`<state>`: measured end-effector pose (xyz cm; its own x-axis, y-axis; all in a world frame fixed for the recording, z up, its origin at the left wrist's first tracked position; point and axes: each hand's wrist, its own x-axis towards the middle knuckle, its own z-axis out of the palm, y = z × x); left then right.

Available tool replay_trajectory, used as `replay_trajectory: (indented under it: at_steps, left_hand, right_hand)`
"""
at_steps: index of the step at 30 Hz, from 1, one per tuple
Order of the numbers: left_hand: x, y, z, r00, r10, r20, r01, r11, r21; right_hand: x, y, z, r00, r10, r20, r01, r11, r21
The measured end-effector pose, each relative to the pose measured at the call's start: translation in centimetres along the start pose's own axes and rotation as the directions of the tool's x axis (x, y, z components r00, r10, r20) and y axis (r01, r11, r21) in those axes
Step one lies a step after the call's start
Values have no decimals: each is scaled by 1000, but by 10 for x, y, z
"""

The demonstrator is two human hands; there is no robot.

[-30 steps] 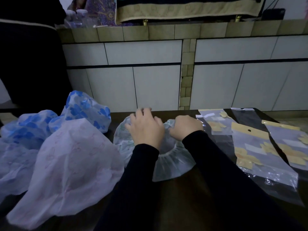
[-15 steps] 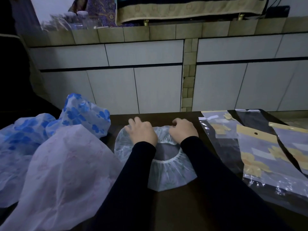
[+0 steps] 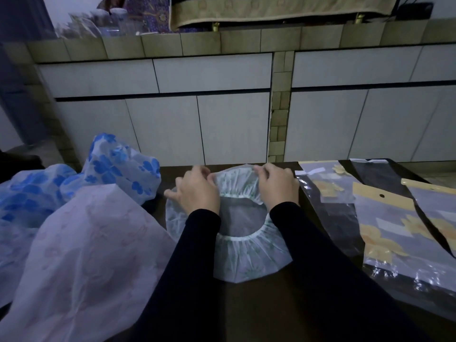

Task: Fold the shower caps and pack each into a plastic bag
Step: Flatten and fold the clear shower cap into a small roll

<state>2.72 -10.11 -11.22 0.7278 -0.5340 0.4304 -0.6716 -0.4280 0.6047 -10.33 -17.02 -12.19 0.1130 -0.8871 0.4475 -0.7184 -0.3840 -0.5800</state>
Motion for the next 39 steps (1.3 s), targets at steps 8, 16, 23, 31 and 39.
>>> replay_trajectory:
  at_steps: [8, 16, 23, 31, 39]
  left_hand:
    - [3, 6, -15, 987, 150, 64, -154, 986, 63]
    - [-5, 13, -24, 983, 182, 22, -178, 976, -122]
    - [0, 2, -16, 991, 125, -44, -130, 985, -115]
    - [-6, 8, -10, 979, 144, -145, -147, 989, -11]
    - [-14, -10, 4, 794, -60, 606, -166, 936, 310]
  right_hand:
    - [0, 10, 4, 999, -33, 30, 18, 917, 398]
    - [-1, 14, 1, 1000, 18, 5, -19, 942, 336]
    - [1, 11, 1, 989, -96, -113, 133, 912, 389]
    - [-5, -13, -4, 927, -324, -189, 290, 939, -186]
    - [-1, 3, 21, 746, 25, 665, 280, 894, -349]
